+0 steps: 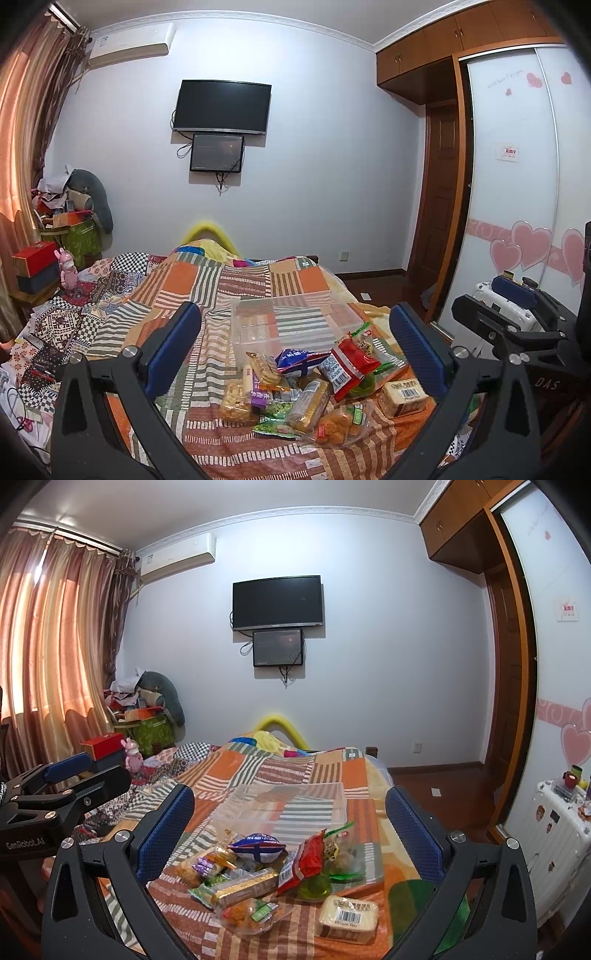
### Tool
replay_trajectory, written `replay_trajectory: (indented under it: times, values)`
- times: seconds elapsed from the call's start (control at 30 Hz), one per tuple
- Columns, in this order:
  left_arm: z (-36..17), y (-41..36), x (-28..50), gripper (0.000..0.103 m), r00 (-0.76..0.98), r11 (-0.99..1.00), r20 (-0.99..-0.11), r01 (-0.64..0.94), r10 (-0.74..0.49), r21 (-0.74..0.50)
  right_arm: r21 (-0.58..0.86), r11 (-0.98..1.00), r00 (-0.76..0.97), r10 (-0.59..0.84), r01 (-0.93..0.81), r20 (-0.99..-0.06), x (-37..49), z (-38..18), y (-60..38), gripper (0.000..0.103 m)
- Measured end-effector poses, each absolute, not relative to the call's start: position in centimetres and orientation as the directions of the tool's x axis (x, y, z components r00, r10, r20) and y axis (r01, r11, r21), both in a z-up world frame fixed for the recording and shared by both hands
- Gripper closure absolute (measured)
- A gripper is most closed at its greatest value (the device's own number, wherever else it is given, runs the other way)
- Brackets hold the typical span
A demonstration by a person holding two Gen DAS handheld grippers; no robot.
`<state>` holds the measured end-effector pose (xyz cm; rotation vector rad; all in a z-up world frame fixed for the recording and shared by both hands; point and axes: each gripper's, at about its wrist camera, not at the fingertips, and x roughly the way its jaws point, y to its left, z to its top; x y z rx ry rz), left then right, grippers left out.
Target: Organize snacks
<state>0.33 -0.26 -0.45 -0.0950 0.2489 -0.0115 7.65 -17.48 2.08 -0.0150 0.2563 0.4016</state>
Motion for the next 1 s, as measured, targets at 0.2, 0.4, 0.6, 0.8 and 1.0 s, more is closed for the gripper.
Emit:
replay_trajectory:
  times: [0.2, 0.4, 0.6, 0.8, 1.0]
  values:
    - [-0.43, -0.25, 0.34, 0.000, 0.969, 0.995, -0.246, 0.000, -0.024, -0.095, 0.037, 0.921, 0.889, 0.385, -0.388, -0.250, 7.79, 2.16, -17.37, 0.000]
    - [-0.45, -0.31, 0.33, 0.000, 0.969, 0.995, -0.246, 0.000, -0.024, -0.096, 0.038, 0.921, 0.888, 0.386, -0.389, -0.249, 7.73, 2.08, -17.40, 0.000]
    - [-0.43, -0.26, 0.32, 0.000, 0.969, 0.995, -0.246, -0.003, -0.021, -0.098, 0.036, 0.920, 0.889, 0.386, -0.390, -0.248, 7.74, 2.13, -17.33, 0.000]
    - [-0.45, -0.35, 0.31, 0.000, 0.969, 0.995, -0.246, -0.005, -0.019, -0.099, 0.037, 0.920, 0.888, 0.388, -0.391, -0.245, 7.80, 2.14, -17.32, 0.000]
    - [-0.46, -0.33, 0.28, 0.000, 0.969, 0.995, -0.246, -0.009, -0.016, -0.099, 0.040, 0.917, 0.885, 0.393, -0.396, -0.249, 7.83, 2.14, -17.26, 0.000]
